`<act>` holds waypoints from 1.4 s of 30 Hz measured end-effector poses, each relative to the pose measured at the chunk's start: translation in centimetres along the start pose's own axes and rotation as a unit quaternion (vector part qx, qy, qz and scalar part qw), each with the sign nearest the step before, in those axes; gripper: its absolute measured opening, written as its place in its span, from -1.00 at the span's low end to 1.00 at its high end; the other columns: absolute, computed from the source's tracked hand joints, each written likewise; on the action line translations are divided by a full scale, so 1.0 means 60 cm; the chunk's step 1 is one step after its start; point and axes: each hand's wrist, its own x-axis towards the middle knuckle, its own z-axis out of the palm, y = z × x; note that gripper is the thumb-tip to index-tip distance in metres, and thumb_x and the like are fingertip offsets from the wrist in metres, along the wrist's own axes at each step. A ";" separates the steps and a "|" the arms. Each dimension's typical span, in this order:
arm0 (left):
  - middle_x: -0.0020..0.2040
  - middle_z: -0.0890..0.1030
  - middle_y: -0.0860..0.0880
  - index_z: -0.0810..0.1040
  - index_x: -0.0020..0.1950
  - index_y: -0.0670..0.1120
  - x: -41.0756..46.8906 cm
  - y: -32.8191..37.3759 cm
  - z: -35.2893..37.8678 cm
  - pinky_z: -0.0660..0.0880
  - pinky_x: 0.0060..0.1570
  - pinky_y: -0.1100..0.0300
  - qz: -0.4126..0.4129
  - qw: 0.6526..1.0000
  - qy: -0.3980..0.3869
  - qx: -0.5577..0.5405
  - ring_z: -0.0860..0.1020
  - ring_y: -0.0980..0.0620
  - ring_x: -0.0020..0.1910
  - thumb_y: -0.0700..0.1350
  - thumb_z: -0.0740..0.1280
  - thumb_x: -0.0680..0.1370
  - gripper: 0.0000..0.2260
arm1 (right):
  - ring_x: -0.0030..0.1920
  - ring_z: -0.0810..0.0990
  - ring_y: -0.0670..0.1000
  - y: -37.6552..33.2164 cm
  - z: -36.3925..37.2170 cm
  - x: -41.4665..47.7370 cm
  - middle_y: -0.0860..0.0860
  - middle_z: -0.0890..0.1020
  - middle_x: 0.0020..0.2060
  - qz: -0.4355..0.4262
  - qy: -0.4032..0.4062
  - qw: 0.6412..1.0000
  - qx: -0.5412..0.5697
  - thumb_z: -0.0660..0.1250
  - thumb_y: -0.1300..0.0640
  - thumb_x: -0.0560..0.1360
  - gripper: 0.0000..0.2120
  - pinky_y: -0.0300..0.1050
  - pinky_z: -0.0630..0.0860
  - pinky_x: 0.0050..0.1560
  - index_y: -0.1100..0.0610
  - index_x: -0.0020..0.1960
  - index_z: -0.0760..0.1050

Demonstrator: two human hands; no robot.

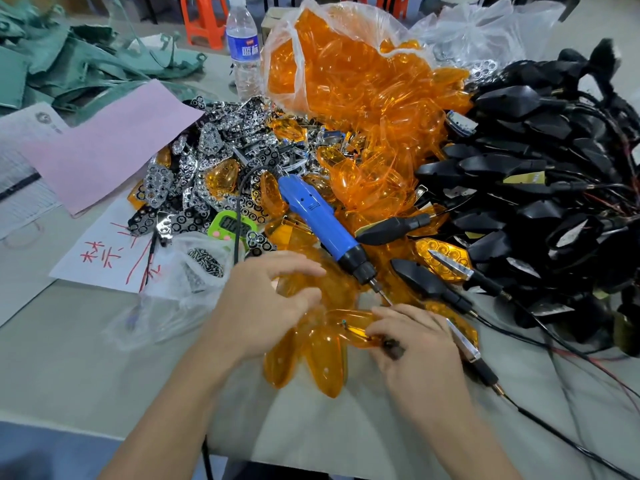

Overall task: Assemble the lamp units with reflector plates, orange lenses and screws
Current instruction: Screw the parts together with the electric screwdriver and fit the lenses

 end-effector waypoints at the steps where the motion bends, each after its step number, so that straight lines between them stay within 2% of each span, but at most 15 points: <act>1: 0.33 0.57 0.34 0.60 0.25 0.36 -0.015 0.001 0.006 0.22 0.41 0.38 0.019 0.998 -0.048 0.034 0.39 0.39 0.40 0.15 0.47 0.38 -0.57 | 0.13 0.61 -0.08 0.008 0.002 -0.006 -0.17 0.73 0.03 0.001 0.028 1.000 -0.014 0.71 0.21 0.22 -0.67 0.05 0.40 0.32 -0.10 -0.12 0.72; 3: 0.64 0.12 0.31 0.10 0.61 0.39 -0.055 -0.004 0.030 -0.08 0.54 0.25 0.049 0.983 -0.139 0.109 -0.03 0.34 0.61 0.32 0.40 0.40 -0.17 | 0.08 0.51 -0.20 0.021 0.003 -0.015 -0.18 0.72 0.00 0.025 0.086 0.996 0.001 0.70 0.22 0.22 -0.66 -0.13 0.29 0.26 -0.09 -0.12 0.72; 4: 0.67 -0.15 0.29 -0.17 0.64 0.36 -0.073 -0.010 0.045 -0.24 0.54 0.19 0.061 0.971 -0.164 0.161 -0.25 0.30 0.61 0.37 0.35 0.45 -0.07 | 0.09 0.44 -0.26 0.025 0.002 -0.017 -0.21 0.69 0.00 0.043 0.108 0.993 0.019 0.69 0.23 0.24 -0.66 -0.17 0.27 0.24 -0.09 -0.11 0.71; 6: 0.64 -0.38 0.19 -0.39 0.62 0.24 -0.091 -0.026 0.074 -0.34 0.57 0.08 0.092 0.948 -0.159 0.258 -0.44 0.18 0.58 0.43 0.17 0.55 -0.10 | 0.10 0.36 -0.31 0.026 0.002 -0.019 -0.29 0.63 0.02 0.070 0.131 0.988 0.051 0.67 0.20 0.28 -0.66 -0.16 0.29 0.22 -0.15 -0.09 0.69; 9: 0.69 -0.22 0.04 -0.23 0.68 0.18 -0.053 -0.042 0.093 -0.21 0.64 -0.06 0.122 0.945 -0.105 0.284 -0.29 0.01 0.66 0.42 -0.12 0.62 -0.29 | 0.11 0.35 -0.42 0.013 0.005 -0.021 -0.32 0.60 0.02 0.040 0.128 0.989 0.065 0.64 0.11 0.31 -0.71 -0.14 0.27 0.24 -0.17 -0.07 0.67; 11: 0.71 0.01 -0.05 -0.04 0.70 0.14 -0.009 -0.046 0.096 -0.09 0.64 -0.14 0.132 0.949 -0.064 0.278 -0.07 -0.09 0.69 0.37 -0.15 0.64 -0.35 | 0.10 0.40 -0.37 0.005 0.012 -0.024 -0.26 0.65 0.02 0.016 0.129 0.990 0.046 0.67 0.12 0.27 -0.71 -0.09 0.27 0.28 -0.13 -0.11 0.66; 16: 0.57 0.33 -0.10 0.35 0.56 -0.01 0.078 -0.057 0.096 0.04 0.63 -0.08 0.154 0.963 -0.020 0.221 0.20 -0.13 0.61 0.03 0.40 0.59 -0.44 | 0.09 0.63 0.07 -0.012 0.031 -0.024 -0.11 0.75 0.00 0.003 0.092 0.993 -0.077 0.68 0.16 0.22 -0.73 0.01 0.21 0.32 -0.06 -0.17 0.69; 19: 0.40 0.50 0.09 0.57 0.35 -0.01 0.103 -0.056 0.079 0.12 0.54 0.30 0.133 0.988 0.013 0.075 0.33 0.21 0.49 -0.08 0.48 0.55 -0.63 | 0.17 0.61 0.06 -0.025 0.029 -0.015 -0.10 0.73 0.09 -0.048 0.025 0.994 -0.096 0.68 0.00 0.23 -0.71 0.01 0.21 0.33 -0.05 -0.08 0.73; 22: 0.18 0.59 0.24 0.69 0.15 0.06 0.103 -0.054 0.060 0.20 0.31 0.57 0.089 0.990 0.110 -0.030 0.42 0.54 0.22 -0.16 0.42 0.54 -0.78 | 0.34 0.39 -0.20 -0.028 0.008 0.005 -0.26 0.59 0.26 -0.045 -0.043 0.997 0.045 0.63 -0.12 0.27 -0.59 -0.13 0.15 0.45 -0.16 0.10 0.71; 24: 0.08 0.63 0.28 0.71 0.06 0.11 0.101 -0.050 0.039 0.34 0.18 0.53 0.065 0.985 0.155 -0.050 0.52 0.47 0.13 -0.20 0.39 0.55 -0.77 | 0.33 0.41 -0.21 -0.030 -0.013 0.035 -0.27 0.57 0.26 -0.012 -0.032 0.991 0.130 0.58 -0.07 0.35 -0.64 -0.12 0.28 0.38 -0.19 0.13 0.68; 29: -0.05 0.60 0.41 0.72 0.01 0.19 0.122 -0.055 -0.037 0.48 -0.19 0.51 -0.004 0.974 0.224 -0.037 0.59 0.42 -0.17 -0.12 0.38 0.59 -0.79 | -0.23 0.58 -0.10 -0.076 -0.033 0.188 -0.04 0.66 -0.05 -0.034 -0.008 0.999 0.038 0.41 0.08 0.51 -0.71 -0.05 0.63 -0.02 -0.07 0.22 0.66; 32: 0.07 0.63 0.31 0.72 0.08 0.17 0.146 -0.074 -0.075 0.64 -0.22 0.23 -0.069 0.970 0.233 0.005 0.62 0.29 -0.32 -0.13 0.38 0.61 -0.78 | -0.19 0.58 -0.02 -0.129 0.005 0.286 0.02 0.69 0.14 -0.073 -0.042 0.996 -0.018 0.35 0.11 0.55 -0.68 -0.08 0.61 -0.03 -0.02 0.29 0.62; 36: 0.12 0.71 0.05 0.68 0.22 0.11 0.182 -0.113 -0.105 0.44 -0.47 0.24 -0.132 0.969 0.186 0.098 0.54 0.14 -0.55 -0.20 0.32 0.59 -0.70 | -0.08 0.66 0.08 -0.195 0.061 0.373 0.09 0.68 0.18 -0.113 -0.075 0.991 0.001 0.24 0.32 0.54 -0.60 -0.03 0.65 -0.12 0.04 0.27 0.63; 39: 0.09 0.67 -0.06 0.56 0.40 0.07 0.206 -0.130 -0.120 0.48 -0.34 0.16 -0.164 0.969 0.100 0.154 0.60 0.13 -0.47 -0.21 0.30 0.60 -0.61 | 0.10 0.62 0.18 -0.225 0.098 0.423 0.14 0.67 0.15 -0.136 -0.108 0.983 -0.064 0.21 0.39 0.48 -0.63 0.08 0.63 0.03 0.16 0.16 0.63; 42: 0.20 0.64 -0.02 0.46 0.47 0.03 0.227 -0.136 -0.126 0.60 -0.09 0.01 -0.165 0.965 0.048 0.196 0.67 -0.04 -0.14 -0.18 0.29 0.62 -0.60 | -0.02 0.59 0.18 -0.238 0.127 0.463 0.07 0.63 0.03 -0.160 -0.146 0.967 -0.132 0.23 0.35 0.51 -0.87 -0.02 0.47 -0.21 0.17 -0.10 0.50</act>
